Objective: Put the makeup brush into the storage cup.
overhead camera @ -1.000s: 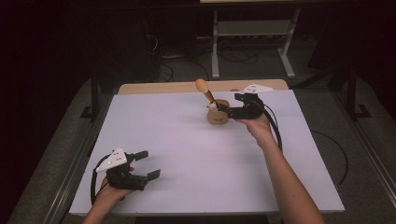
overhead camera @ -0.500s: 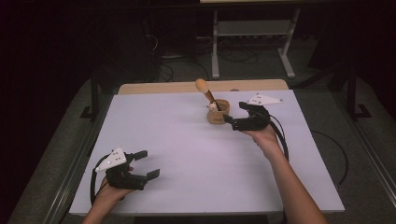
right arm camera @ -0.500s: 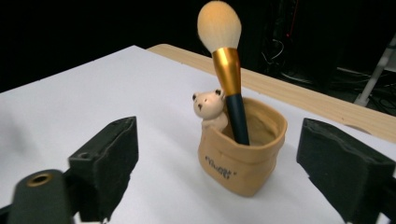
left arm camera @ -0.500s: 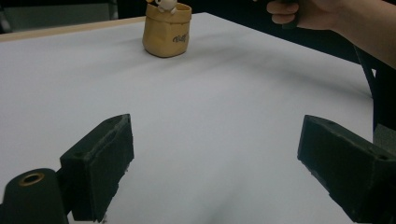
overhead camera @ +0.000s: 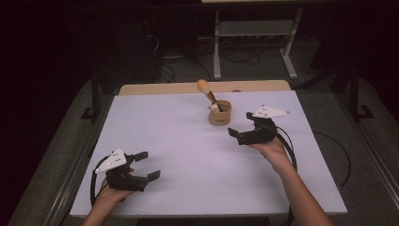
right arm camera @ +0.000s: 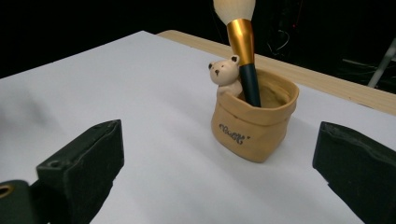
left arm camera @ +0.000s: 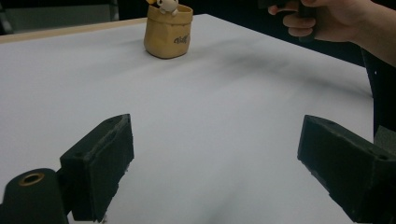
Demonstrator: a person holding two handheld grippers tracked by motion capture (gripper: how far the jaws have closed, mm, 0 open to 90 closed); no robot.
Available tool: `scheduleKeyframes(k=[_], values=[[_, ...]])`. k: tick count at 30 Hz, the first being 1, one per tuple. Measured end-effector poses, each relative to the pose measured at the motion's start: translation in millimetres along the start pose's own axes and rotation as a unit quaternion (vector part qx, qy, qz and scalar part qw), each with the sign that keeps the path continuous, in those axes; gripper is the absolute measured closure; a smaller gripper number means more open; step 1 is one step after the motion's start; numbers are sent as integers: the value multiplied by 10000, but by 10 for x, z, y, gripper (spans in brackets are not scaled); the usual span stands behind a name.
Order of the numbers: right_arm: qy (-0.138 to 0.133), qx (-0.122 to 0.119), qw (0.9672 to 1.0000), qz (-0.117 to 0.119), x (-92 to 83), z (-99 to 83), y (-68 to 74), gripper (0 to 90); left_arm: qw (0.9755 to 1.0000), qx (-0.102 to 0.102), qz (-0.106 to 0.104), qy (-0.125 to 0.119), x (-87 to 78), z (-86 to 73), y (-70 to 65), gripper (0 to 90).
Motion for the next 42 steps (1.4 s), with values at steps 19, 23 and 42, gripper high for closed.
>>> scheduleKeyframes(k=[19,23,42], values=[[-149,-124,9998,17,-387,-173,222,13,9999,87,5,54,-2,2,-3,102],[-218,-98,9997,-18,-474,-220,241,13,9999,102,11,71,-5,5,-5,102],[-407,-28,9987,-310,-868,-493,290,14,9999,102,46,28,10,-5,-5,102]])
Point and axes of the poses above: each handheld gripper's, and its own axes: x roughly forward along the jaws, z roughly out of its top, y roughly to its left, the point moved 2 cm from there along x, roughly forward along the jaws, and after that the axes turned 6 degrees about z, right-handed, at the moved point
